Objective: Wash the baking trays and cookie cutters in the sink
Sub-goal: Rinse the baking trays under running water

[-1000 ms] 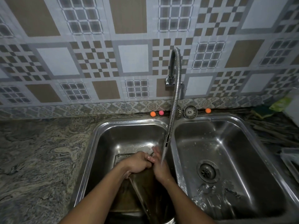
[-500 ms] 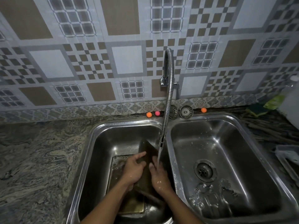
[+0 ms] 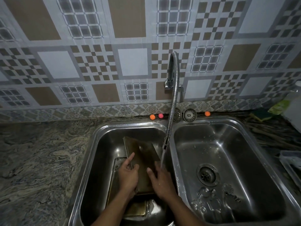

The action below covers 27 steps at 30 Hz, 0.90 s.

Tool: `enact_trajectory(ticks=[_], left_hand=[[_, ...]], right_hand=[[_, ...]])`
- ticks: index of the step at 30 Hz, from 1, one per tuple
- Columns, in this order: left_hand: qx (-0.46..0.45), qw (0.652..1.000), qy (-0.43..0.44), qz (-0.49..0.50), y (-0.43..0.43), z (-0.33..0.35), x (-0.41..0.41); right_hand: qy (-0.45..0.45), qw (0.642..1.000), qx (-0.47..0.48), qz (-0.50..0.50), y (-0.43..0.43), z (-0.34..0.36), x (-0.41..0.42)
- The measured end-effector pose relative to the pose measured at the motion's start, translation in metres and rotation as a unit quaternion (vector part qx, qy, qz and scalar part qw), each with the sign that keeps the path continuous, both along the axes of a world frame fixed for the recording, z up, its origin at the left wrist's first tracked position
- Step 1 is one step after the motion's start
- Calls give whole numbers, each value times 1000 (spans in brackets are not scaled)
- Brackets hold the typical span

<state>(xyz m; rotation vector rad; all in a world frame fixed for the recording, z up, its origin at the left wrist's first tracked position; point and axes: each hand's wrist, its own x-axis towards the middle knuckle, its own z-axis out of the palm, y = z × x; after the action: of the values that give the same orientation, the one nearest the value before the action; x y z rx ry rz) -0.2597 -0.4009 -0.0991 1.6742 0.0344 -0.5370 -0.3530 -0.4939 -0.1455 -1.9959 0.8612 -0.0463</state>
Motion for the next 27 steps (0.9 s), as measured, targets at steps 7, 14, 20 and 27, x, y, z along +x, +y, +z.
enact_trajectory(ticks=[7,14,20,27], left_hand=[[14,997,-27,-77,17,-8,15],[212,916,-211,-268,-11,1,-7],[51,956,-111,-265,-32,26,-24],[74,956,-119,-257,-19,23,-19]], right_hand=[[-47,984,99,-138,-27,10,-11],[-176,966,95,-162,-16,21,-9],[-233,941,193,-153,0,37,-3],[-152,969,177,-78,-1,31,-8]])
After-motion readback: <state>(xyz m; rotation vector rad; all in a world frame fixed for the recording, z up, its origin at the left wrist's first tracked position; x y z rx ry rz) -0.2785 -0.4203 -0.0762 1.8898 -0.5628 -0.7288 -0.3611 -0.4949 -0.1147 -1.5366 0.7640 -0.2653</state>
